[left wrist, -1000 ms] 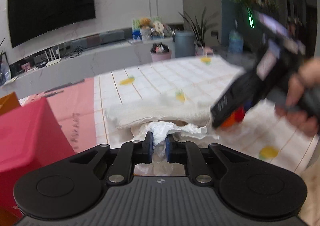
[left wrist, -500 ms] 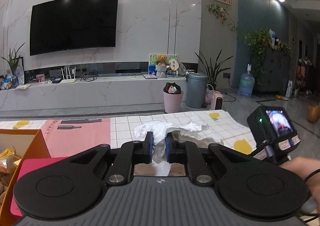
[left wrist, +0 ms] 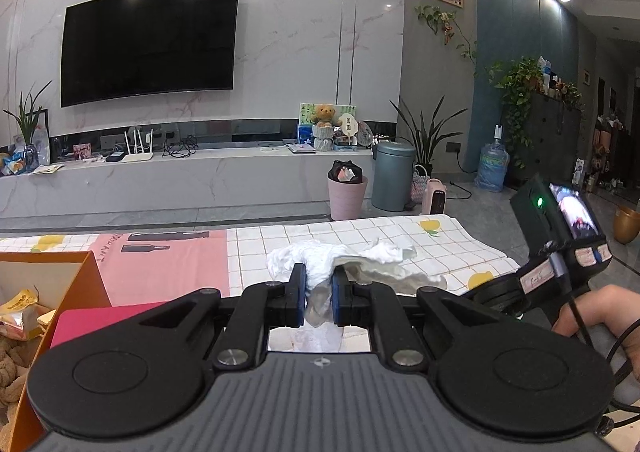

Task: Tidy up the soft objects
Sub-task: 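Carry the white tissue with the left gripper and ball with the right gripper to the box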

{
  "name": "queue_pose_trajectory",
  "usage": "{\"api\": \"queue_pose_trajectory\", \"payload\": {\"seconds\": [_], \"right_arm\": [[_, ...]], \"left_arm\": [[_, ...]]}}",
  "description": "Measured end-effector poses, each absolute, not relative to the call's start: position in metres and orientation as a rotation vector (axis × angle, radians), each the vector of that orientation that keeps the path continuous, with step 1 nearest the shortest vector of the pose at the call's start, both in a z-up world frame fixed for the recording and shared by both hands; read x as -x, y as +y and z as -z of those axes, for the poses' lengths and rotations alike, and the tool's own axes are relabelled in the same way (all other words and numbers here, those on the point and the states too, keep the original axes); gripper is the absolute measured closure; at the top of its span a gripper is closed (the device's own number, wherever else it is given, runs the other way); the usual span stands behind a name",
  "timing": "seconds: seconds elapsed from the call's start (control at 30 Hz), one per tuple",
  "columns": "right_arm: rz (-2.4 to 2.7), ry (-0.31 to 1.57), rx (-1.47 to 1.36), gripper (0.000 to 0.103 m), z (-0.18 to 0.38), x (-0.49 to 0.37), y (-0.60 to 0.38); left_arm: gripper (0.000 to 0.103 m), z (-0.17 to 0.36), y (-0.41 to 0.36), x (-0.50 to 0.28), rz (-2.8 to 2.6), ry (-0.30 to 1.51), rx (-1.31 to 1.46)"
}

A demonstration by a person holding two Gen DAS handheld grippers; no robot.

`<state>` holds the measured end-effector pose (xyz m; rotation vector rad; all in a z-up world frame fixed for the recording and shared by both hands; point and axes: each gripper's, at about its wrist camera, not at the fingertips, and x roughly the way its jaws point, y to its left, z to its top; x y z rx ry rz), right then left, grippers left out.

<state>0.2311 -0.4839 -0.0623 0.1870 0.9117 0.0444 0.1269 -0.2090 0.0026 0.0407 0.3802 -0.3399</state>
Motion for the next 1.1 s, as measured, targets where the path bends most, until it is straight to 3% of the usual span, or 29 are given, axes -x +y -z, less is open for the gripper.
{"api": "queue_pose_trajectory", "payload": {"seconds": [0.23, 0.7, 1.1], "right_arm": [[-0.053, 0.834, -0.182, 0.055, 0.043, -0.226, -0.462], [0.032, 0.399, -0.247, 0.055, -0.05, -0.164, -0.374], [-0.182, 0.385, -0.217, 0.054, -0.125, -0.119, -0.273]], "left_arm": [[0.09, -0.007, -0.197, -0.124, 0.348, 0.38, -0.014], [0.09, -0.05, -0.118, -0.124, 0.32, 0.304, 0.039], [0.09, -0.057, -0.015, -0.127, 0.083, 0.443, 0.021]]}}
